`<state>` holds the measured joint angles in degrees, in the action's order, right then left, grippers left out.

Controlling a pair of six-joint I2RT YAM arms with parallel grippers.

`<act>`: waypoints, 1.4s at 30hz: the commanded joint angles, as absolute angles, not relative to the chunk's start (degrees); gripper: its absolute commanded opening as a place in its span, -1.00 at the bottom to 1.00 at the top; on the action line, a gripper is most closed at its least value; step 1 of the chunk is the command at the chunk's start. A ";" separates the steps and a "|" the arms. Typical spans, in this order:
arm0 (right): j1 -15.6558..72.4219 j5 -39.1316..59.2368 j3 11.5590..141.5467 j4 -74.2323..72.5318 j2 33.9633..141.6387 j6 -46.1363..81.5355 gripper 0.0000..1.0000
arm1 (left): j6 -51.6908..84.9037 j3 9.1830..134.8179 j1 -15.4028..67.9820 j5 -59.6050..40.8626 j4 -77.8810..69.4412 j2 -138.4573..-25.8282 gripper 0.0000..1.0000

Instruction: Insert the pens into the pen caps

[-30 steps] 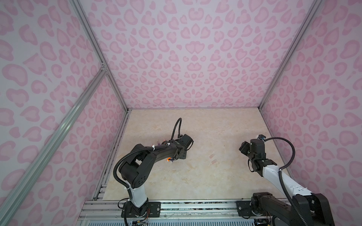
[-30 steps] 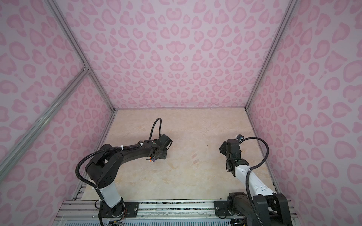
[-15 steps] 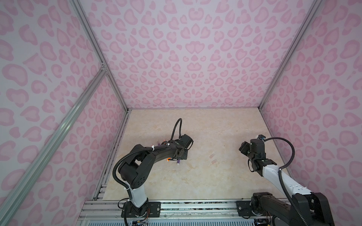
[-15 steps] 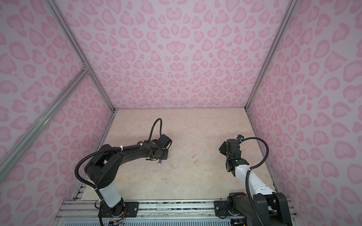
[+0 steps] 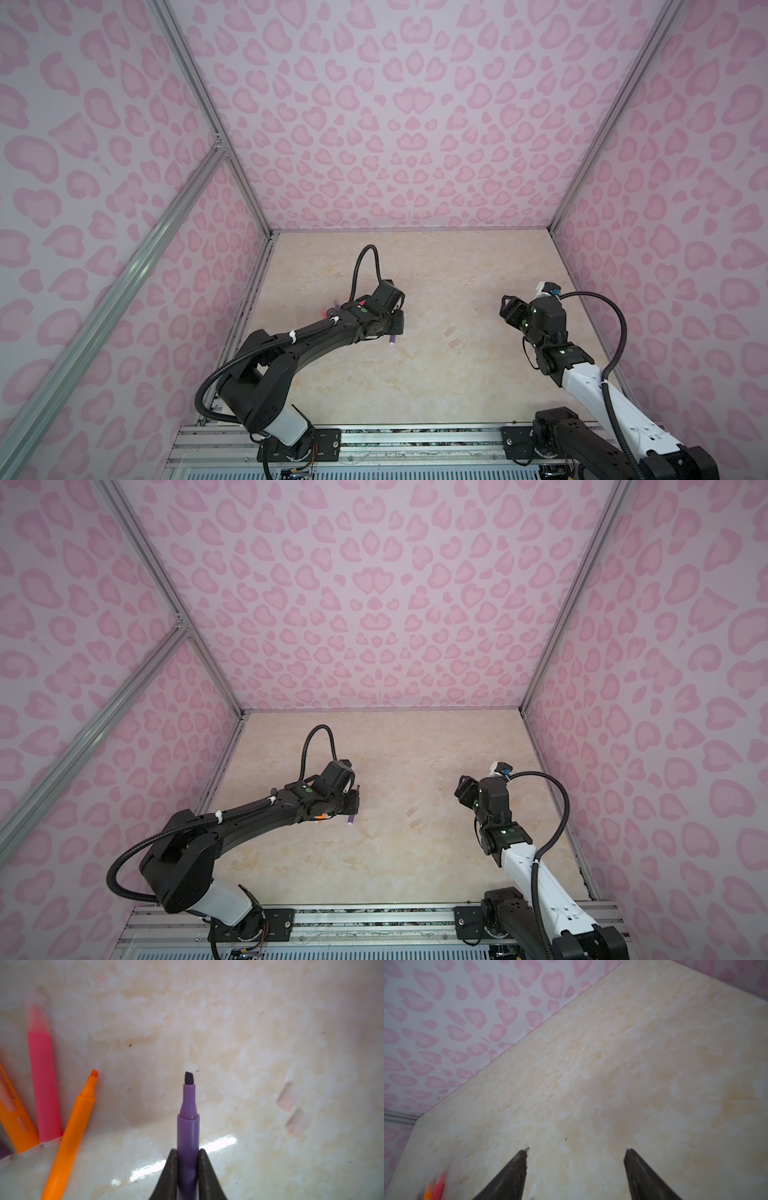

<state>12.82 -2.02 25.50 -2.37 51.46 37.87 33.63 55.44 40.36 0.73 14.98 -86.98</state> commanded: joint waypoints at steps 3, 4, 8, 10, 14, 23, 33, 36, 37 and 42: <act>23.17 -5.08 26.80 -6.14 51.03 41.18 0.48 | 33.11 49.14 40.60 -7.51 -9.81 -83.69 -0.93; 25.16 -4.78 27.33 -7.00 51.86 41.67 0.46 | 31.98 47.50 40.56 -9.08 -13.47 -83.76 -0.93; 31.87 -3.91 29.30 -11.14 56.45 44.14 0.39 | 29.53 45.13 41.20 -16.60 -17.01 -82.36 -0.93; 34.37 -3.85 30.02 -13.10 58.38 45.10 0.35 | 27.21 44.43 42.91 -15.39 -16.97 -80.63 -0.93; 38.64 -3.62 31.06 -16.63 62.09 47.77 0.28 | 23.81 45.14 46.69 -12.65 -16.36 -79.54 -0.93; 47.01 -9.19 33.58 -17.86 64.38 47.46 0.25 | 24.60 46.56 48.25 -11.76 -15.29 -81.83 -0.93; 47.63 -10.66 32.85 -18.11 64.02 48.53 0.22 | 23.92 45.61 48.84 -11.07 -15.64 -79.63 -0.93; 48.35 -10.28 33.69 -18.66 65.65 48.86 0.18 | 23.43 45.47 49.24 -10.99 -15.64 -79.32 -0.93; 48.72 -10.35 34.06 -18.83 66.40 48.79 0.15 | 23.30 45.52 49.38 -10.99 -15.64 -79.27 -0.93; 49.63 -10.20 35.40 -19.77 69.77 49.63 -0.05 | 22.78 45.52 49.82 -11.01 -15.72 -79.01 -0.93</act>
